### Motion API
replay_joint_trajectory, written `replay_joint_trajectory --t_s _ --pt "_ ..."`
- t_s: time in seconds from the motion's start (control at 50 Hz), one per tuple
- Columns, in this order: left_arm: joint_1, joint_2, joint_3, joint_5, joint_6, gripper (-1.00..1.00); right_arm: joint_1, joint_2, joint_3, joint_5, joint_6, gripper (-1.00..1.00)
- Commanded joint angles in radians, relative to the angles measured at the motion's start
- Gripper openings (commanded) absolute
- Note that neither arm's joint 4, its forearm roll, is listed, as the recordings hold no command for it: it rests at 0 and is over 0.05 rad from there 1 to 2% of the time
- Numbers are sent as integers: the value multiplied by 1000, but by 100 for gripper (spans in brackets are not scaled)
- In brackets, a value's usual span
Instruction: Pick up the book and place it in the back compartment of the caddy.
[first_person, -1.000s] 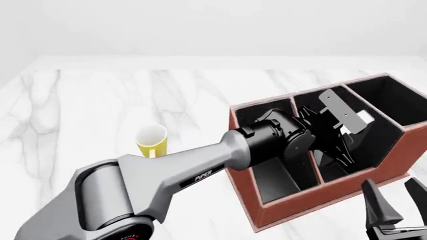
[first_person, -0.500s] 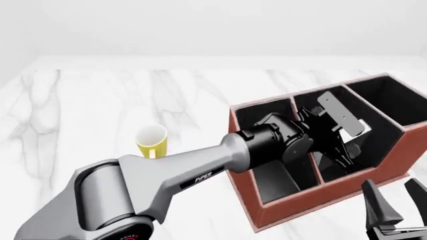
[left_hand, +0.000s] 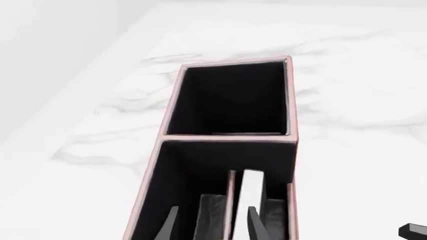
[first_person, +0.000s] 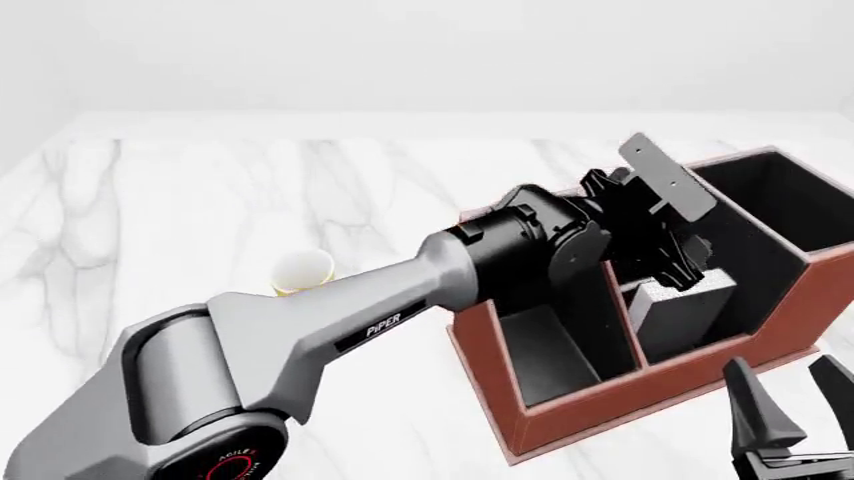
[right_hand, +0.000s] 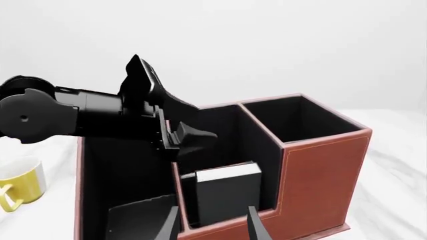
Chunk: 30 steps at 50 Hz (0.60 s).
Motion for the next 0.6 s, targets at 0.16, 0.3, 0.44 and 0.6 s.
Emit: replay_joint_trajectory --t_s 0.16,0.3,0.44,0.6 --pt "62 -70 -77 124 70 100 -3 12 0 -14 -7 100" --pt "127 -118 -125 211 137 100 -4 7 0 -10 -10 100" --pt "195 -158 -130 248 169 100 -5 -1 0 -3 -16 100" --pt "243 -230 -45 200 173 100 -17 -11 0 6 -26 100"
